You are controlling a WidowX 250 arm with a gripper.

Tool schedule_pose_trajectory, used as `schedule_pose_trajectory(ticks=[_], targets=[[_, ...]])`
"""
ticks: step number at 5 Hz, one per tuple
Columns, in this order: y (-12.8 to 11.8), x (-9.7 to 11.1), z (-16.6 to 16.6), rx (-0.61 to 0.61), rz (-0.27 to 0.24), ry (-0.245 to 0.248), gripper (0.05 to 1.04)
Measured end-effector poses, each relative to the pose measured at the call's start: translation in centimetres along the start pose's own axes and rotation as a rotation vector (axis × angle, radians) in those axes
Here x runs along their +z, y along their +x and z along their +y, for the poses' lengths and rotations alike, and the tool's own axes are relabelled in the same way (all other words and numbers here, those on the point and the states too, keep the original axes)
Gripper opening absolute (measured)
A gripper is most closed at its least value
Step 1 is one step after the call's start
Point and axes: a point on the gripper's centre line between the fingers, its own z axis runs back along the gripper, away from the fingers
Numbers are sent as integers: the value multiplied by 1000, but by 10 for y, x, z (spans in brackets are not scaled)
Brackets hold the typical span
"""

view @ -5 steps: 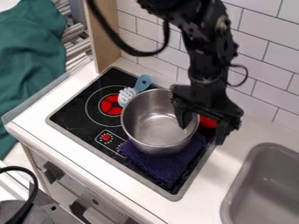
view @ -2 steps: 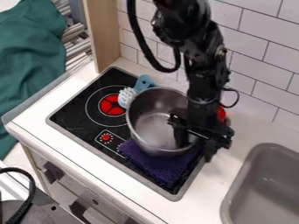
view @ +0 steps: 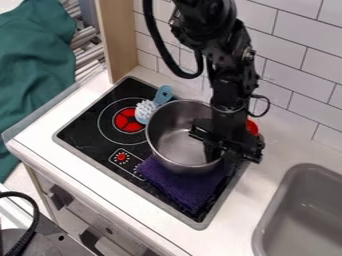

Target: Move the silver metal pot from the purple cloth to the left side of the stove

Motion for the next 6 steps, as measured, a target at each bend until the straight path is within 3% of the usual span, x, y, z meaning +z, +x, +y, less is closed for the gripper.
schedule_pose_trajectory(ticks=[1, 2, 4, 5, 6], targets=[[-3, 9, -4, -7, -29, 16, 156], [-12, 30, -11, 17, -78, 40, 62], [-38, 83, 0, 109, -205, 85, 54], [-57, 96, 44, 230, -244, 74, 54], [-72, 90, 85, 323, -249, 48, 54]])
